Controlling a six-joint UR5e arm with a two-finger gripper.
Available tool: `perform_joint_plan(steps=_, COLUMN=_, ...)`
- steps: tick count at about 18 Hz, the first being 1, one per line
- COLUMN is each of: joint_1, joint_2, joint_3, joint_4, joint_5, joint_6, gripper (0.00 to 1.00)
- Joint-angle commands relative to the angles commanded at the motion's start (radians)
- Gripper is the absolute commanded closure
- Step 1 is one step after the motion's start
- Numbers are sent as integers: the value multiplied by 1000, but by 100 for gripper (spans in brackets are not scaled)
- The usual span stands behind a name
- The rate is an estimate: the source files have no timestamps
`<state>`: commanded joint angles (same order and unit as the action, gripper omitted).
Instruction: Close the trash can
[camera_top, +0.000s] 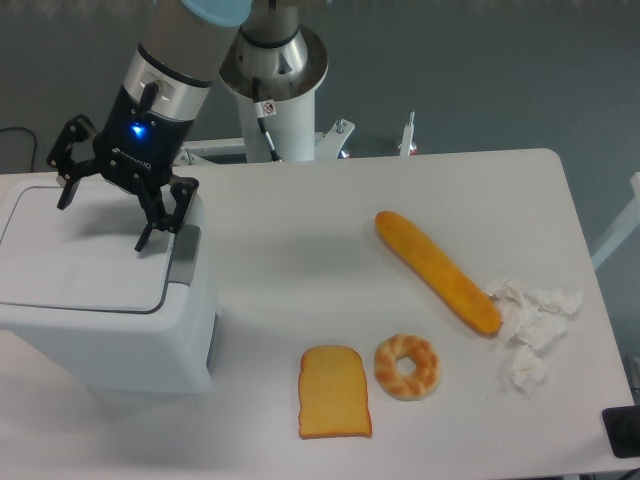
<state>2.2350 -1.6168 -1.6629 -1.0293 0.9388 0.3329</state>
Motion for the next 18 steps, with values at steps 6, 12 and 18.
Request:
perform_joint_plan(steps=6, joint_1=6, joint_2=0, joint_3=-2, joint_4=-2, joint_5=-2, joint_6=-2, gripper=0)
perform_joint_plan(steps=12, joint_1=15, joint_2=0, joint_3=0, joint_4=2, joint_5=-2, joint_6=-49, gripper=0)
perform_joint_plan(steps=18, joint_1=15, joint_2=0, joint_3=3, joint_4=5, joint_5=-2, joint_6=-34, gripper=0)
